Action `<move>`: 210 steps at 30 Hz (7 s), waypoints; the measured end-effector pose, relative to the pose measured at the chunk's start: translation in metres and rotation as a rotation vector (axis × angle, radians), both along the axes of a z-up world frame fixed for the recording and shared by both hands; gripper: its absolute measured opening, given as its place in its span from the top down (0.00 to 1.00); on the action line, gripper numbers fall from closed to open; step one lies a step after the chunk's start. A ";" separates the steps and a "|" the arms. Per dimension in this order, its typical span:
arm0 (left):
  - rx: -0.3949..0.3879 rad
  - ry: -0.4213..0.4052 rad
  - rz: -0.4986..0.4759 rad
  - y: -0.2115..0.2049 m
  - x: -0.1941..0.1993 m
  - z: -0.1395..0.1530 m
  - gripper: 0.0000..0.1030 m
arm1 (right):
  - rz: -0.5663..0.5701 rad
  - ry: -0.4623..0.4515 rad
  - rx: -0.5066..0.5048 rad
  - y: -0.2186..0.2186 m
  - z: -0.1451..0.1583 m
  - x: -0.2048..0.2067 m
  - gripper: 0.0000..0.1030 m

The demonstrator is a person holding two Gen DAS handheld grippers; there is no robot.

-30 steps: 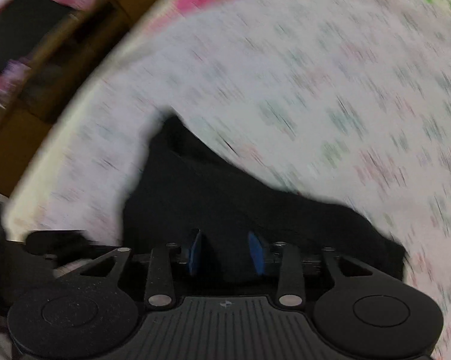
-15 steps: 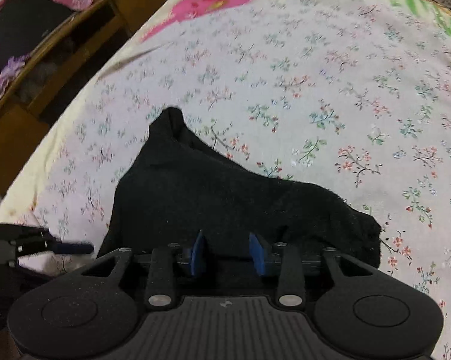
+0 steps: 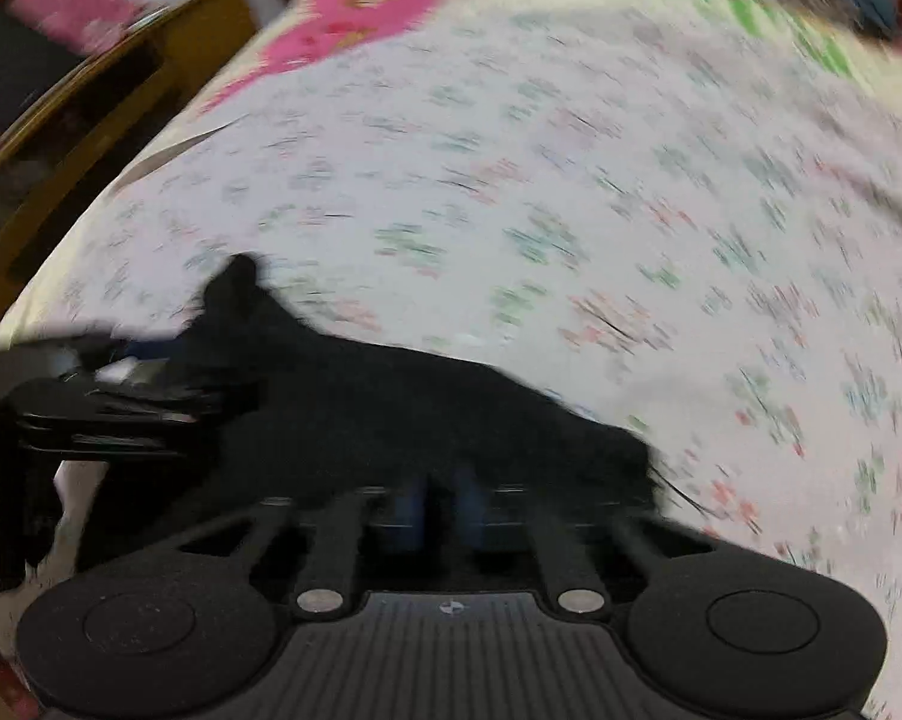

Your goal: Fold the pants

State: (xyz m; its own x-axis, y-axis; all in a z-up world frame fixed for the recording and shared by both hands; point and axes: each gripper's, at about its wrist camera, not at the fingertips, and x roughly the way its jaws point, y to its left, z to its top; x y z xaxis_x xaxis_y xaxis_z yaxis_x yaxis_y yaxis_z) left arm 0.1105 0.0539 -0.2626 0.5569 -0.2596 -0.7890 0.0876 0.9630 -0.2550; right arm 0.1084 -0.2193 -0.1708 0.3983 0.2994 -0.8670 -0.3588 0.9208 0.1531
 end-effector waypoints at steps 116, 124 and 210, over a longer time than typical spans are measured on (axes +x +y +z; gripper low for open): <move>-0.173 0.249 -0.209 -0.028 0.016 0.020 0.40 | -0.309 0.464 0.540 -0.066 -0.040 0.018 0.76; -0.281 0.113 -0.261 -0.043 0.019 0.081 0.46 | -0.243 0.373 0.648 -0.057 0.023 0.016 0.79; 0.238 -0.226 -0.100 -0.087 -0.065 0.244 0.00 | -0.380 -0.202 0.065 -0.004 0.186 -0.108 0.15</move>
